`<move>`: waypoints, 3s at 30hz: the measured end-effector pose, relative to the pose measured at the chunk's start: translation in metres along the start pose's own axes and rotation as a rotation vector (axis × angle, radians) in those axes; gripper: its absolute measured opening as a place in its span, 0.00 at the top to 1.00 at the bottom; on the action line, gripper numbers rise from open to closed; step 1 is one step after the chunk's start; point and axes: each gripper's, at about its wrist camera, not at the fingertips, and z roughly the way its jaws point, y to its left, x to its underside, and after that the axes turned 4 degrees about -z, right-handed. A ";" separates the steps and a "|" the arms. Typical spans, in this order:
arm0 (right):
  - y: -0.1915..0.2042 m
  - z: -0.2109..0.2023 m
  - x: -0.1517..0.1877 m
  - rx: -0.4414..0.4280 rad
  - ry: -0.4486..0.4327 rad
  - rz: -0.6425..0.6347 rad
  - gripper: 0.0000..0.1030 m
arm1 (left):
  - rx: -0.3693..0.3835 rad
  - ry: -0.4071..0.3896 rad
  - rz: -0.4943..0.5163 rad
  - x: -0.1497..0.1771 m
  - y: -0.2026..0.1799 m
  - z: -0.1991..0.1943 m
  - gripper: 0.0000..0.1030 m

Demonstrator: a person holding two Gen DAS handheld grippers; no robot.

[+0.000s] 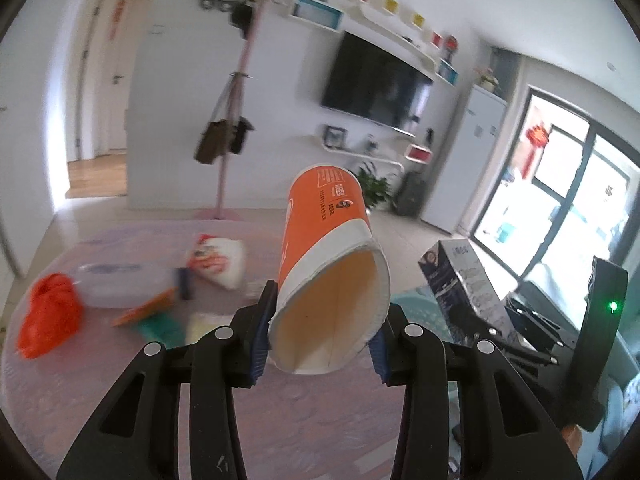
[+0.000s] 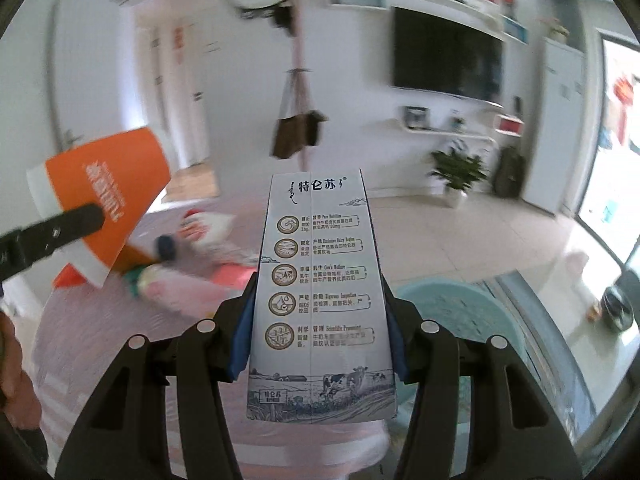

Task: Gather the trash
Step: 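Carry the cup and carton over the blue basket and release both, then grasp the white spray can with the right gripper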

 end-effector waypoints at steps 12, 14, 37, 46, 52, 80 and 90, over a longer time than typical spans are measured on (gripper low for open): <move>-0.132 0.042 0.037 0.130 0.099 0.269 0.51 | 0.132 0.162 0.092 0.012 -0.085 0.115 0.61; -0.147 0.054 0.049 0.162 0.134 0.306 0.51 | 0.150 0.203 0.102 0.018 -0.094 0.133 0.61; -0.183 0.105 0.101 0.226 0.331 0.480 0.47 | 0.272 0.486 0.042 0.071 -0.092 0.206 0.40; -0.136 0.083 0.073 0.157 0.272 0.387 0.47 | 0.286 0.395 0.057 0.062 -0.078 0.155 0.40; -0.090 0.062 0.046 0.093 0.197 0.285 0.47 | 0.265 0.298 0.070 0.049 -0.062 0.114 0.40; 0.125 0.114 -0.016 -0.284 0.199 -0.138 0.60 | -0.145 0.037 -0.130 0.012 0.136 -0.013 0.39; 0.109 0.149 -0.013 -0.380 0.335 -0.086 0.60 | -0.185 0.142 -0.099 0.010 0.160 0.024 0.37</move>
